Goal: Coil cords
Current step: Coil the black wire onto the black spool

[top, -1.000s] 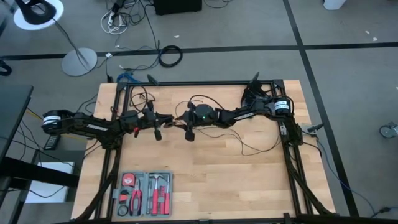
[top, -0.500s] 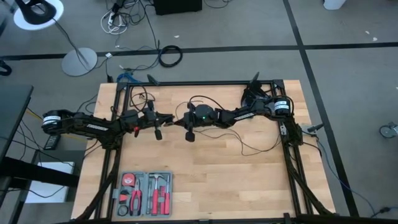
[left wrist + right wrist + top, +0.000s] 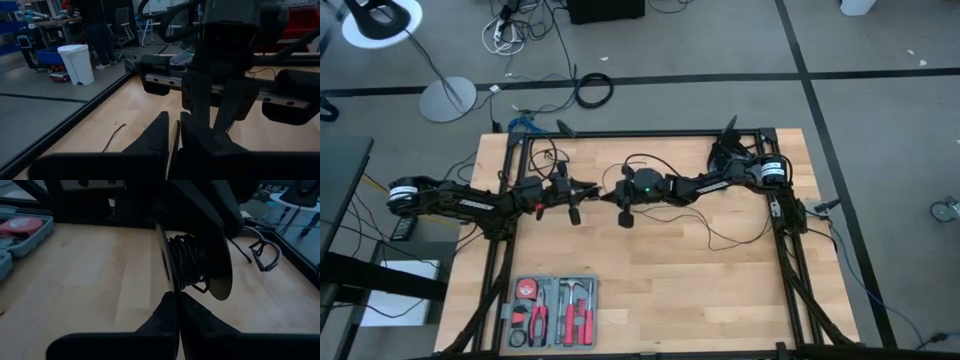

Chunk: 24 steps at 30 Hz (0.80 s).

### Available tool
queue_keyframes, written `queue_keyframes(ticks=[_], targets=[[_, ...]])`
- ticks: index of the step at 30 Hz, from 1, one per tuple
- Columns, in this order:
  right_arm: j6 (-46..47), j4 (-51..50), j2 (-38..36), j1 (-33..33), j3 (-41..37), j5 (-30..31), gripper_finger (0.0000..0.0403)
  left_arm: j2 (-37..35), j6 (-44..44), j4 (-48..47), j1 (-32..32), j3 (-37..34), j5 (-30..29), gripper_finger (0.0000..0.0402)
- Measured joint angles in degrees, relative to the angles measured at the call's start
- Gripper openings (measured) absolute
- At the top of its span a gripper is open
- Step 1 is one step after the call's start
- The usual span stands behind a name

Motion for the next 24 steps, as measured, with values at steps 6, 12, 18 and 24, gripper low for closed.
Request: queue_keyframes(ticks=[6,12,18,24], targets=[[0.29,-1.54,0.0,-0.06,-0.06,0.31,0.0001,-0.13,-2.74,-0.08,0.0,0.03,0.02,0.012],[0.66,-3.6,0.0,-0.05,-0.06,0.24,0.0,-1.06,-4.6,-12.44,0.0,4.97,1.24,0.0154],[2.03,-8.23,0.0,-0.04,-0.06,0.22,0.0,-3.58,-1.5,-52.28,0.0,20.5,0.14,0.0157],[2.58,-10.39,-0.02,0.07,-0.06,-3.87,0.0,-3.3,3.68,-74.94,0.0,32.24,-1.09,0.0157]])
